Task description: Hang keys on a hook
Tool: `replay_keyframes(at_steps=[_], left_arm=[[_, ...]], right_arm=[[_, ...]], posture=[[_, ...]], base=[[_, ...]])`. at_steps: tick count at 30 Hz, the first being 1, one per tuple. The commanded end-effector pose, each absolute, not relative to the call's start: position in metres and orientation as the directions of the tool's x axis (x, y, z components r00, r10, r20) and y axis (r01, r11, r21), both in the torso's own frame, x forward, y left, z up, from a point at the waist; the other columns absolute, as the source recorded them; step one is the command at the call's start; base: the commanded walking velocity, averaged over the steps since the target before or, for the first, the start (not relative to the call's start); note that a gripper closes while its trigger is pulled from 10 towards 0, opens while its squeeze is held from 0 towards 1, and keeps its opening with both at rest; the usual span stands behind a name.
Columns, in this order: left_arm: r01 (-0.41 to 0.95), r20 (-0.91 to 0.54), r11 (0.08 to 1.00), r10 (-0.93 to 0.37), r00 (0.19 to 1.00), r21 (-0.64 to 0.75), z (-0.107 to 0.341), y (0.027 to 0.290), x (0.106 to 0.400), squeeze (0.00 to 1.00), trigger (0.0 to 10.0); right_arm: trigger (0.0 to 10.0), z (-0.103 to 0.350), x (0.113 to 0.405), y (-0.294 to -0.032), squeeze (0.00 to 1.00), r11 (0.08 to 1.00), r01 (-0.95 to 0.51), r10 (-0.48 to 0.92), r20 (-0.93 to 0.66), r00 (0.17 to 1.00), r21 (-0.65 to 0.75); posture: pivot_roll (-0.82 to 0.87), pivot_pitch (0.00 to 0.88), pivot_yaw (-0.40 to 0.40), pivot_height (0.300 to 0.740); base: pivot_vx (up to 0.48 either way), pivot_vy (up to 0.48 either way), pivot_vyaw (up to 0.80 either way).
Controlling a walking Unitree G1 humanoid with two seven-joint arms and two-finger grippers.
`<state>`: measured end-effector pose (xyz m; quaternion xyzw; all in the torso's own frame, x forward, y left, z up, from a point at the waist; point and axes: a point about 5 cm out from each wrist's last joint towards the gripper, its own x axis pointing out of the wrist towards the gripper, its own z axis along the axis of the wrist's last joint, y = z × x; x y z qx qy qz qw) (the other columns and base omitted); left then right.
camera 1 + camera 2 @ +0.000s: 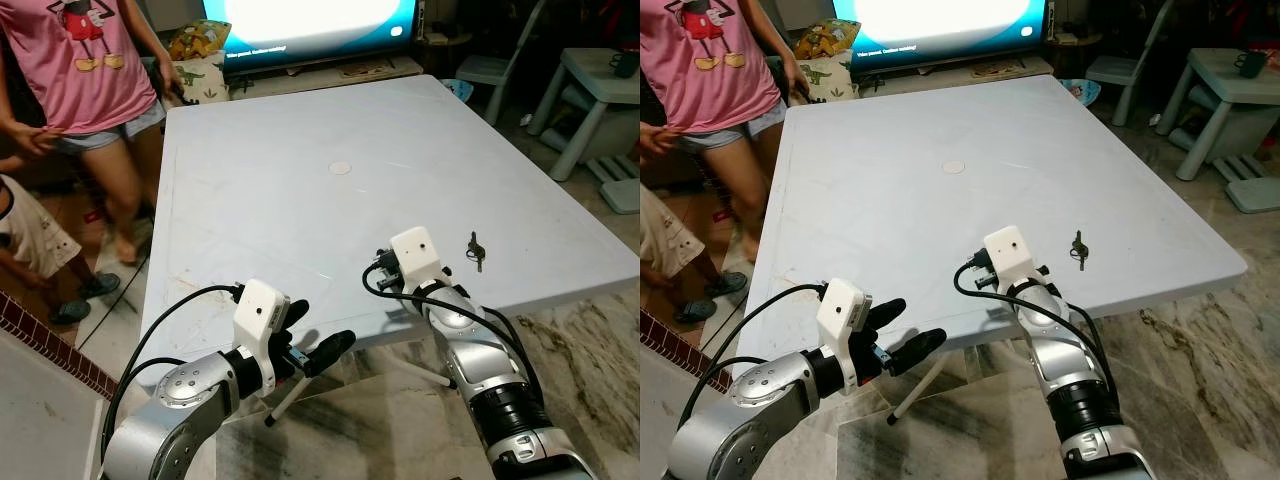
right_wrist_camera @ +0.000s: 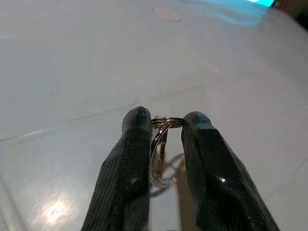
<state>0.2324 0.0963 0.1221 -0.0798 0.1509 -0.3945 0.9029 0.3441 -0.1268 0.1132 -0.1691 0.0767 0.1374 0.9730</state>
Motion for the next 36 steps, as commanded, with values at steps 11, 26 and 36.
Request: replay_keyframes(at_steps=[11,26,36], left_arm=[[0.674,-0.215,0.696,-0.718,0.662,-0.250,0.120,0.100,0.237,0.00,10.0],[0.604,-0.184,0.766,-0.641,0.745,-0.220,0.119,0.102,0.249,0.00,10.0],[0.440,-0.136,0.883,-0.462,0.877,-0.162,0.123,0.118,0.268,0.00,10.0]], right_arm=[[0.0,0.147,0.353,-0.119,0.00,0.878,-0.244,0.257,-0.024,0.966,-0.412],[10.0,0.175,0.348,-0.103,0.00,0.767,-0.252,0.379,0.100,0.920,-0.591],[10.0,0.187,0.340,-0.100,0.00,0.696,-0.217,0.434,0.161,0.886,-0.684]], posture=[[0.04,0.022,0.054,0.740],[0.01,0.004,0.048,0.740],[0.00,0.003,0.041,0.740]], base=[[0.000,0.000,0.00],[0.000,0.000,0.00],[0.000,0.000,0.00]])
